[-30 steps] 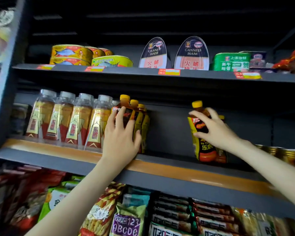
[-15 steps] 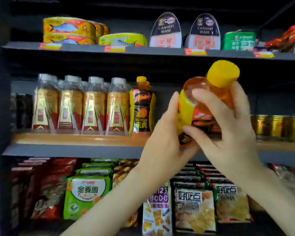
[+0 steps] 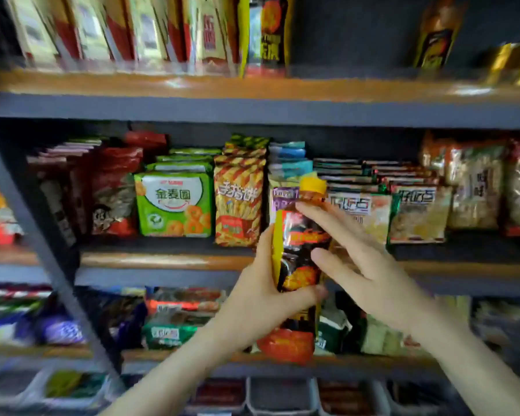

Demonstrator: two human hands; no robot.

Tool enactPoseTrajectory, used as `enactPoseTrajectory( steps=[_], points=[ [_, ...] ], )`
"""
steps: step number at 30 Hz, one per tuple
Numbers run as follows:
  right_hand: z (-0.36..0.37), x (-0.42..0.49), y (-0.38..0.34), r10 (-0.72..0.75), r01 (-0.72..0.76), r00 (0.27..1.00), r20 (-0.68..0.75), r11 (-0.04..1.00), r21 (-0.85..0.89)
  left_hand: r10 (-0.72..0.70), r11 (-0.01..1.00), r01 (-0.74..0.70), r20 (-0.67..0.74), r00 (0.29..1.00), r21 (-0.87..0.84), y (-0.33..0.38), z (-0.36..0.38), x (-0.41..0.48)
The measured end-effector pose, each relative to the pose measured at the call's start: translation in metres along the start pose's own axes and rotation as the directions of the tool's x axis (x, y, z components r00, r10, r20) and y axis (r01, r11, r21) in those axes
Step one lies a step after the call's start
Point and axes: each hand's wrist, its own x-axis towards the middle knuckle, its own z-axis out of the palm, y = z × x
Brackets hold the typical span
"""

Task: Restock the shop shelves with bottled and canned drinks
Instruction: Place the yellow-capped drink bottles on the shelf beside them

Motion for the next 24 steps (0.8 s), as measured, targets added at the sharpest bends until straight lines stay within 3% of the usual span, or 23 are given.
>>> enactPoseTrajectory(
  steps=[2,4,5,8,11,13,14,16,17,19,22,24],
  points=[
    [0.034,-0.018,0.026,0.086,-0.087,0.988,0.125,0.996,0.010,-0.281,0.936,0.290,0.071,0.957,-0.202,-0.023,0.004,-0.021],
    [0.069,-0.038,0.045,0.168,-0.188,0.957,0.238,0.980,0.066,-0.534,0.755,0.534,0.115,0.838,-0.381,-0.041,0.009,-0.040],
    [0.084,-0.048,0.050,0.186,-0.221,0.944,0.272,0.970,0.104,-0.598,0.694,0.588,0.124,0.792,-0.415,-0.048,0.010,-0.049],
    [0.113,-0.070,0.057,0.163,-0.227,0.945,0.285,0.951,0.211,-0.645,0.660,0.634,0.128,0.753,-0.402,-0.063,0.009,-0.072],
    [0.126,-0.078,0.059,0.160,-0.246,0.942,0.295,0.927,0.284,-0.655,0.573,0.640,0.184,0.733,-0.511,-0.059,0.004,-0.094],
    [0.133,-0.079,0.060,0.156,-0.261,0.935,0.319,0.912,0.318,-0.731,0.489,0.699,0.192,0.654,-0.521,-0.065,0.004,-0.094],
    [0.137,-0.079,0.062,0.155,-0.275,0.926,0.345,0.903,0.331,-0.752,0.389,0.725,0.259,0.607,-0.568,-0.071,0.004,-0.095],
    [0.144,-0.081,0.069,0.141,-0.263,0.901,0.411,0.930,0.259,-0.778,0.258,0.770,0.347,0.523,-0.583,-0.090,-0.002,-0.105],
    [0.148,-0.083,0.073,0.117,-0.218,0.888,0.444,0.958,0.184,-0.791,0.268,0.816,0.367,0.490,-0.512,-0.099,-0.003,-0.107],
    [0.160,-0.088,0.078,0.052,-0.119,0.863,0.502,0.987,0.104,-0.874,0.188,0.820,0.290,0.391,-0.541,-0.105,-0.002,-0.108],
    [0.179,-0.099,0.081,0.036,-0.101,0.866,0.498,0.989,0.103,-0.837,0.119,0.821,0.389,0.385,-0.559,-0.103,0.000,-0.132],
    [0.186,-0.106,0.082,0.150,-0.219,0.892,0.426,0.969,0.116,-0.823,0.109,0.882,0.455,0.339,-0.459,-0.112,0.000,-0.135]
  ],
)
